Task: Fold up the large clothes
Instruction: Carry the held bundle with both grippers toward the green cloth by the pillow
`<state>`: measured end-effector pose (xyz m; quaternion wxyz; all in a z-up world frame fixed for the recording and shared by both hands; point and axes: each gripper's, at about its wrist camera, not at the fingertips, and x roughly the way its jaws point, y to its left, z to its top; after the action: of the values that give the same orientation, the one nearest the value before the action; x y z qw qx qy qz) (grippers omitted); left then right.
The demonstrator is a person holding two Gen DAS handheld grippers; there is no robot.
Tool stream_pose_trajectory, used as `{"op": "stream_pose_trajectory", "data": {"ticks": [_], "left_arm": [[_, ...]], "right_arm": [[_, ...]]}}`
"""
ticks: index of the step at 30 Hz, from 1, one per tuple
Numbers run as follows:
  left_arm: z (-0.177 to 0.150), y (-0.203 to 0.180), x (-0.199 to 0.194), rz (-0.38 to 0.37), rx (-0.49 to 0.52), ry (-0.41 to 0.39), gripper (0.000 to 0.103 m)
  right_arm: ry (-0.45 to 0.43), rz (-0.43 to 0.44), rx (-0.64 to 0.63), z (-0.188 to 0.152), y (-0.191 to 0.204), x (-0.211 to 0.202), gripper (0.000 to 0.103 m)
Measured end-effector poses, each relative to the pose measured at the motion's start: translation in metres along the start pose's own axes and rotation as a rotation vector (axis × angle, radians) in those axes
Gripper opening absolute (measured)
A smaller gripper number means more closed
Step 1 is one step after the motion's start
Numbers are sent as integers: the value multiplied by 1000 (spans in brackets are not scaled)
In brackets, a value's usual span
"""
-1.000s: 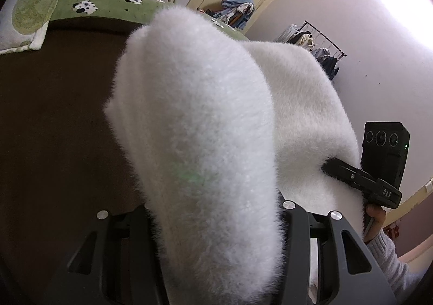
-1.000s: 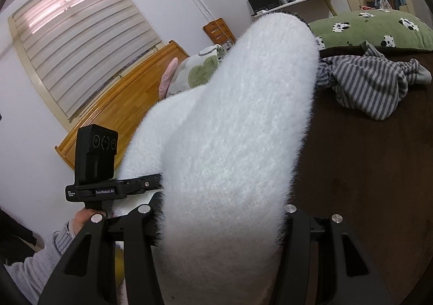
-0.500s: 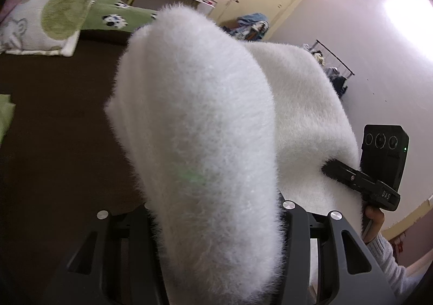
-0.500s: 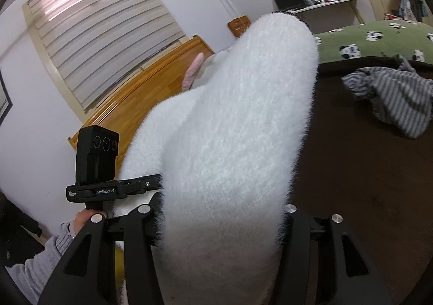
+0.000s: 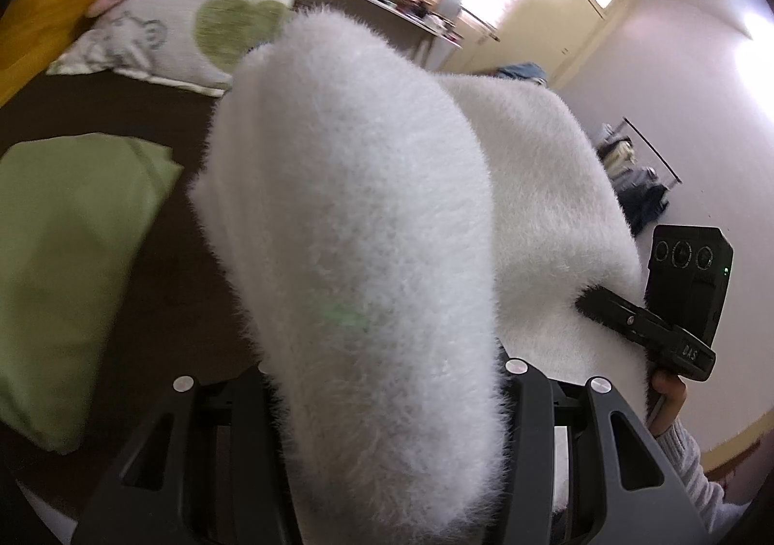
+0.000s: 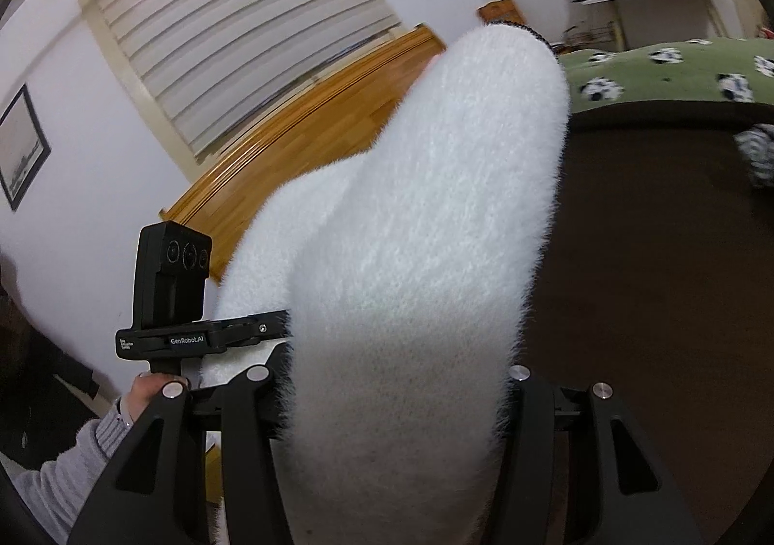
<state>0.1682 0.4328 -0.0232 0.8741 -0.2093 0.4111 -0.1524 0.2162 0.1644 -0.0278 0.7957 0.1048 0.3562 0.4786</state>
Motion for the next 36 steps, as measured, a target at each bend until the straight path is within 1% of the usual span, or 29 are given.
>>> {"op": "stream_pose_trajectory", "data": {"ticks": [3, 7, 12, 14, 15, 20, 23, 26, 28, 30, 32, 33, 35, 36], "left_arm": [[3, 24, -19, 37, -21, -14, 48], [12, 54, -43, 82, -43, -34, 48], [28, 98, -76, 139, -61, -65, 48], [35, 114, -85, 156, -74, -67, 48], [41, 126, -91, 166, -88, -67, 48], [54, 164, -112, 212, -121, -62, 48], [64, 194, -124, 216, -154, -56, 48], [71, 216, -125, 268, -137, -59, 48], [73, 233, -123, 266, -156, -50, 48], [72, 249, -116, 255, -182, -37, 48], [68, 265, -105, 248, -206, -4, 50], [64, 275, -95, 256, -219, 23, 52], [55, 293, -79, 295, -229, 69, 57], [46, 302, -66, 328, -229, 108, 59]], "right_arm": [[20, 38, -11, 5, 15, 29, 51], [20, 74, -50, 13, 42, 70, 51], [43, 129, -55, 34, 68, 127, 51], [56, 141, -54, 42, 75, 146, 51], [66, 150, -53, 48, 80, 161, 51], [100, 181, -39, 65, 97, 220, 51], [116, 200, -15, 70, 104, 252, 51], [137, 213, 27, 70, 104, 281, 51], [158, 216, 63, 68, 97, 297, 51], [182, 201, 85, 64, 92, 313, 51], [219, 171, 91, 55, 86, 330, 51], [236, 151, 87, 51, 83, 338, 52], [273, 112, 94, 40, 74, 353, 53], [289, 87, 88, 32, 68, 361, 53]]}}
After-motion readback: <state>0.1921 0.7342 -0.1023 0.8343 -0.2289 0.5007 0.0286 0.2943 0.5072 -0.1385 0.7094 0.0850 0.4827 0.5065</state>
